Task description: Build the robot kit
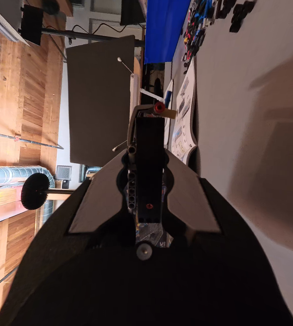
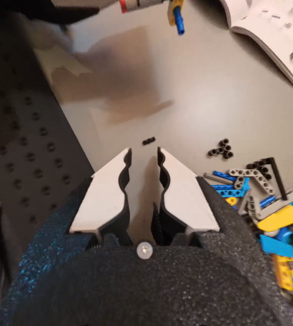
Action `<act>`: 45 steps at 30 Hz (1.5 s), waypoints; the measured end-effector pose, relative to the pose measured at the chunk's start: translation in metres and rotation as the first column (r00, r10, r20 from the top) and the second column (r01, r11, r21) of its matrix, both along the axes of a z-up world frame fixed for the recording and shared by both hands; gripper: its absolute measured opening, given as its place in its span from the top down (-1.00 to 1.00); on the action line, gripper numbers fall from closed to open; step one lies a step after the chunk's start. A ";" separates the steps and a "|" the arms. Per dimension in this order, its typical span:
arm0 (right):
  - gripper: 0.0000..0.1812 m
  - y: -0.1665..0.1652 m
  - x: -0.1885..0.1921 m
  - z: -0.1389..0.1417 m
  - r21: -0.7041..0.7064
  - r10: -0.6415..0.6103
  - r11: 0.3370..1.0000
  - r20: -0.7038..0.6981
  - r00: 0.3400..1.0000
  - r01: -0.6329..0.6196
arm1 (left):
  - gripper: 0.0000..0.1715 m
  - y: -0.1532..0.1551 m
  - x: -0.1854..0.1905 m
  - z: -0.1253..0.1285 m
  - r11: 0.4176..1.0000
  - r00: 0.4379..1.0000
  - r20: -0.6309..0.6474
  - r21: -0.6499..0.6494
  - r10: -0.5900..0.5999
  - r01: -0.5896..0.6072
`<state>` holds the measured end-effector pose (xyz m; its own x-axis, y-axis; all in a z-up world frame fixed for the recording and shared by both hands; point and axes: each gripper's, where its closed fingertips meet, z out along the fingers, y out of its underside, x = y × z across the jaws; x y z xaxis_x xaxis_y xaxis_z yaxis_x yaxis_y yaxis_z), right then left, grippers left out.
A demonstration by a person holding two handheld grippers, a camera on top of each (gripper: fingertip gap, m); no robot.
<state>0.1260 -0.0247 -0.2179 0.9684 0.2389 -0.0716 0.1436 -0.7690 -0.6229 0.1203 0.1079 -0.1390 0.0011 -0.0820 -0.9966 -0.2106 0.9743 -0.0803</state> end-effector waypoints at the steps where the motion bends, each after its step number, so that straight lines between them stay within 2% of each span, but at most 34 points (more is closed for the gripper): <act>1: 0.69 0.003 -0.006 0.001 0.025 -0.038 0.999 -0.026 0.999 0.039 | 0.60 0.000 0.001 -0.002 1.000 1.000 0.012 -0.013 -0.012 0.012; 5: 0.69 0.008 -0.005 -0.013 -0.021 -0.173 0.985 -0.019 0.985 0.172 | 0.59 -0.006 -0.003 0.001 0.997 0.995 0.071 -0.014 -0.069 0.070; 8: 0.73 0.012 0.003 -0.013 -0.014 -0.232 0.973 -0.018 0.972 0.232 | 0.59 -0.009 -0.003 -0.001 0.994 0.996 0.052 -0.075 -0.079 0.083; 12: 0.83 0.015 0.006 -0.014 0.010 -0.220 0.976 0.053 0.974 0.220 | 0.60 -0.008 -0.004 -0.009 0.992 0.996 0.021 -0.098 -0.083 0.085; 16: 0.87 0.014 0.004 -0.014 0.034 -0.213 0.977 0.049 0.976 0.211 | 0.60 -0.008 -0.003 -0.013 0.992 0.996 0.006 -0.084 -0.089 0.089; 18: 0.96 0.014 0.002 -0.014 0.030 -0.197 0.980 0.033 0.980 0.196 | 0.60 -0.011 -0.004 -0.014 0.993 0.995 0.006 -0.065 -0.100 0.100; 23: 0.97 0.015 0.002 -0.013 0.041 -0.170 0.985 0.039 0.985 0.169 | 0.60 -0.027 -0.008 -0.011 0.987 0.987 0.028 0.023 -0.158 0.158; 25: 0.97 0.017 0.007 -0.002 0.106 -0.133 0.987 0.128 0.983 0.120 | 0.59 -0.032 -0.010 -0.007 0.984 0.984 0.048 0.047 -0.174 0.172; 27: 0.97 0.022 0.008 0.024 0.219 -0.104 0.974 0.215 0.971 0.056 | 0.59 -0.037 -0.012 -0.002 0.980 0.978 0.076 0.069 -0.193 0.188; 29: 0.97 0.025 -0.003 0.055 0.334 -0.032 0.940 0.284 0.958 -0.067 | 0.60 -0.043 -0.014 0.001 0.975 0.973 0.091 0.086 -0.214 0.206; 30: 0.97 0.026 -0.006 0.066 0.359 -0.024 0.929 0.295 0.955 -0.088 | 0.60 -0.045 -0.015 0.001 0.972 0.971 0.091 0.096 -0.223 0.214; 32: 0.97 0.026 -0.021 0.078 0.359 0.034 0.927 0.210 0.977 -0.109 | 0.60 -0.050 -0.016 0.000 0.965 0.965 0.087 0.117 -0.245 0.235; 33: 0.97 0.026 -0.023 0.081 0.352 0.047 0.929 0.201 0.979 -0.116 | 0.60 -0.052 -0.016 -0.002 0.964 0.964 0.074 0.096 -0.256 0.248; 34: 0.97 0.026 -0.021 0.087 0.371 0.051 0.916 0.266 0.963 -0.151 | 0.60 -0.055 -0.017 -0.003 0.961 0.959 0.057 0.017 -0.276 0.276; 36: 0.97 0.025 -0.011 0.097 0.362 0.063 0.896 0.468 0.881 -0.256 | 0.60 -0.063 -0.021 0.003 0.928 0.940 0.051 -0.146 -0.338 0.342; 37: 0.98 0.025 -0.007 0.104 0.344 0.069 0.885 0.569 0.820 -0.313 | 0.59 -0.067 -0.024 0.007 0.911 0.929 0.063 -0.180 -0.365 0.371; 39: 0.98 0.028 -0.010 0.127 0.318 0.101 0.828 0.726 0.681 -0.462 | 0.59 -0.072 -0.028 0.012 0.905 0.919 0.081 -0.157 -0.386 0.395; 40: 0.98 0.030 -0.019 0.136 0.280 0.149 0.771 0.793 0.591 -0.571 | 0.59 -0.074 -0.029 0.010 0.905 0.916 0.072 -0.138 -0.396 0.402; 41: 0.97 0.031 -0.028 0.142 0.215 0.188 0.702 0.864 0.468 -0.679 | 0.59 -0.077 -0.030 0.005 0.904 0.912 0.056 -0.121 -0.407 0.411; 42: 0.97 0.033 -0.032 0.144 0.123 0.207 0.649 0.921 0.329 -0.751 | 0.59 -0.079 -0.030 0.001 0.901 0.907 0.038 -0.107 -0.419 0.421; 43: 0.97 0.034 -0.033 0.140 0.027 0.241 0.618 0.945 0.222 -0.786 | 0.60 -0.082 -0.031 -0.002 0.897 0.903 0.025 -0.102 -0.430 0.430; 45: 0.97 0.035 -0.032 0.123 -0.129 0.344 0.584 0.933 0.101 -0.802 | 0.60 -0.086 -0.032 -0.004 0.887 0.893 0.011 -0.113 -0.449 0.448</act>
<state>0.0938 0.0099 -0.0949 -0.0519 0.5257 0.8491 0.9980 0.0586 0.0247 0.0887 0.0218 -0.1430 -0.0768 -0.1790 -0.9808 0.2446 0.9503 -0.1926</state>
